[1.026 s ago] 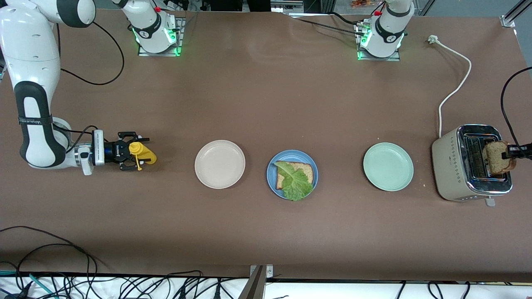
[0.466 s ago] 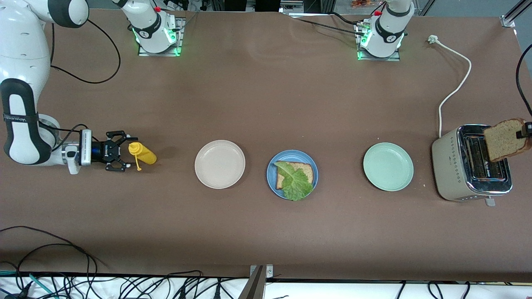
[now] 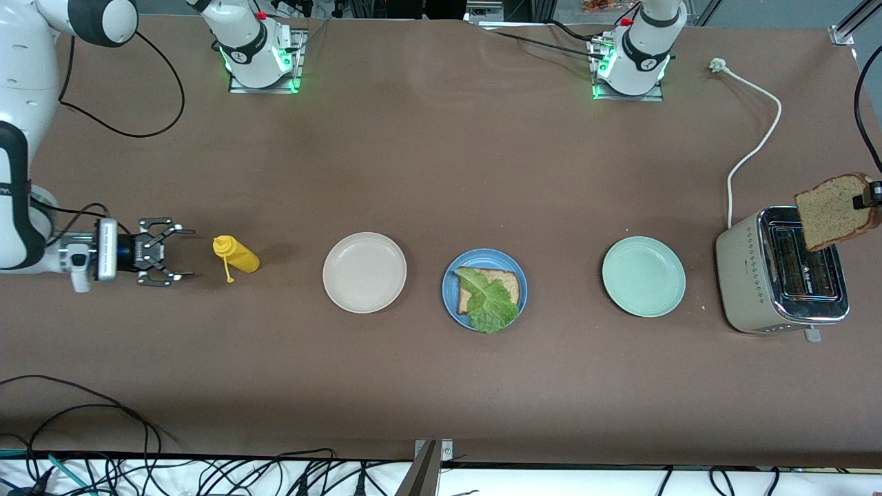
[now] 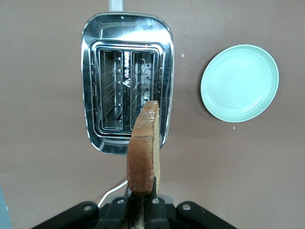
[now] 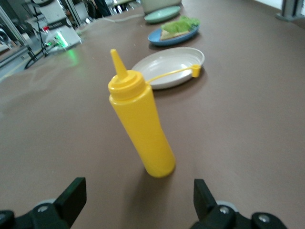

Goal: Make sandwich in blue plate with both arms
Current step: 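Lift the bread out with the left gripper while the right gripper withdraws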

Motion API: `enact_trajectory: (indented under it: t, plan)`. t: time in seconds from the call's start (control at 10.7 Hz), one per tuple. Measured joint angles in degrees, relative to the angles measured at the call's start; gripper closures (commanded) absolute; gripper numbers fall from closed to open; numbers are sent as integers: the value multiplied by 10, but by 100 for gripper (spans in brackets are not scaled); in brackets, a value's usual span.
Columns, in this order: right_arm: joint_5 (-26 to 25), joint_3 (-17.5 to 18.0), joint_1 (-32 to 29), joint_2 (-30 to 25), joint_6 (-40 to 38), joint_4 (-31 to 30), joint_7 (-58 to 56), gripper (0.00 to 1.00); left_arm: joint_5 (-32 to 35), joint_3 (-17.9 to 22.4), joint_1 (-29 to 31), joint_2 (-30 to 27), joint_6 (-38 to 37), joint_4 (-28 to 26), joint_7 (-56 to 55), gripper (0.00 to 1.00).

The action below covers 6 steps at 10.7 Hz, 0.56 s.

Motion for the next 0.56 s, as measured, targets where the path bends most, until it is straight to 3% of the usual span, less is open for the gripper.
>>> enact_trajectory:
  t: [0.19, 0.56]
  plan:
    - [-40, -19, 0, -14, -2, 58, 86, 0, 0, 0, -12, 1, 0, 0, -17, 100]
    - [-137, -19, 27, -86, -7, 129, 320, 0, 0, -1, -36, 1, 0, 0, -41, 100]
